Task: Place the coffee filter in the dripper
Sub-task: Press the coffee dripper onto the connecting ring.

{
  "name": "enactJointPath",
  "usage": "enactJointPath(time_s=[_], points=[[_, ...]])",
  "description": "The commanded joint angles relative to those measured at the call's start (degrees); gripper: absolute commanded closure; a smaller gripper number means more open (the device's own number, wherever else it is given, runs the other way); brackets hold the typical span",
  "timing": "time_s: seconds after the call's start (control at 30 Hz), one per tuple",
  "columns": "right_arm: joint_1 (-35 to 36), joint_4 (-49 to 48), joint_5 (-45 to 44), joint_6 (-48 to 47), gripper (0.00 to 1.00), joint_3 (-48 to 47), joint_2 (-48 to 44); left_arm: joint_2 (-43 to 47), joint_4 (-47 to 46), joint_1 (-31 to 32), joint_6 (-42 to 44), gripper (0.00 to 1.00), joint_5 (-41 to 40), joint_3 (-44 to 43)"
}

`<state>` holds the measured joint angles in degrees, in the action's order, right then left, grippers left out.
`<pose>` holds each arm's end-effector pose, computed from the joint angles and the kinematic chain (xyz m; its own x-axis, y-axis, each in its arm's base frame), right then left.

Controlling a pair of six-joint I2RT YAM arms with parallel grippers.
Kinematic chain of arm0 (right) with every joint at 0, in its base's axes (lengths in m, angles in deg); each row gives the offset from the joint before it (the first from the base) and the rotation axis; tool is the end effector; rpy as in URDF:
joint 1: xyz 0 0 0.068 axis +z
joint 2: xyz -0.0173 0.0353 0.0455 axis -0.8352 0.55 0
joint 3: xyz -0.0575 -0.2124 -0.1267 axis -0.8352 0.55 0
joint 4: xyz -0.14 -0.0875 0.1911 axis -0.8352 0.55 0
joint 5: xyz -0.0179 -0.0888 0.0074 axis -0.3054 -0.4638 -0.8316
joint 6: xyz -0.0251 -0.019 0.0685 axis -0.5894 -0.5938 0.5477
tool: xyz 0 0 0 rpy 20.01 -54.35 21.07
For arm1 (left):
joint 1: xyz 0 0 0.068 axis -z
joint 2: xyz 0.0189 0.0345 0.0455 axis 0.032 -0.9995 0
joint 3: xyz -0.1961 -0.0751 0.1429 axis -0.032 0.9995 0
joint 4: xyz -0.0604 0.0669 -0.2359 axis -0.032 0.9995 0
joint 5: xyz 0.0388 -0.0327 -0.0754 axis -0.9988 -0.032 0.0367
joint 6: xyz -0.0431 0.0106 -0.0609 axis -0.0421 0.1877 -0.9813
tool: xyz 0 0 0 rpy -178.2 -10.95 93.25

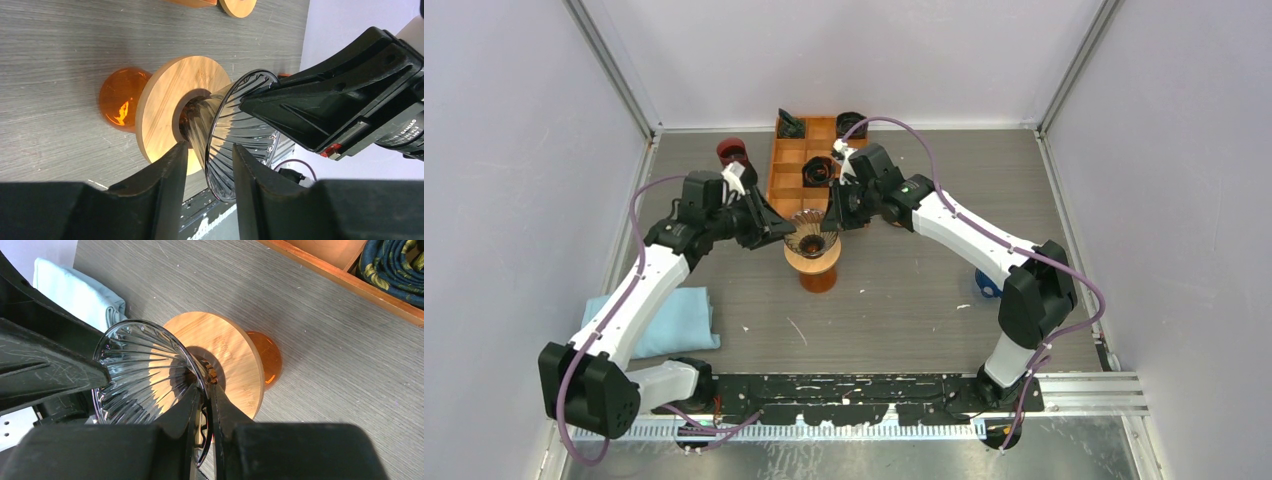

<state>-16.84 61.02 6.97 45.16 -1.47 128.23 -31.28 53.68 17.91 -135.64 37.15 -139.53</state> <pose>0.2910 0.2659 0.2725 -0.7904 -0.1300 -0.5986 -0.4883 0.7237 0.4877 0.2524 -0.1021 0.2774 -0.8272 -0.4489 -0.3379 -0.0350 0.6415 -0.7663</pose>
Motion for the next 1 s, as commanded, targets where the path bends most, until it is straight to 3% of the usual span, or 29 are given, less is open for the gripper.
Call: enactJointPath(time_s=[0.0,0.3,0.97], points=[[0.72,1.05,-2.25,-1.99,0.99,-1.87,0.59,-1.13,-2.46,1.34,1.57,0.64,-0.87,-2.85],[0.81,2.24,-3.64,-2.84,0.99,-0.80,1.18,-2.86,0.10,3.45,3.63,0.87,-3.94,-4.17],[1.86,2.43,-9.84,-6.07,0.99,7.79,4.22,-4.09,4.82,9.39,7.60,0.92,-12.43,-2.05]])
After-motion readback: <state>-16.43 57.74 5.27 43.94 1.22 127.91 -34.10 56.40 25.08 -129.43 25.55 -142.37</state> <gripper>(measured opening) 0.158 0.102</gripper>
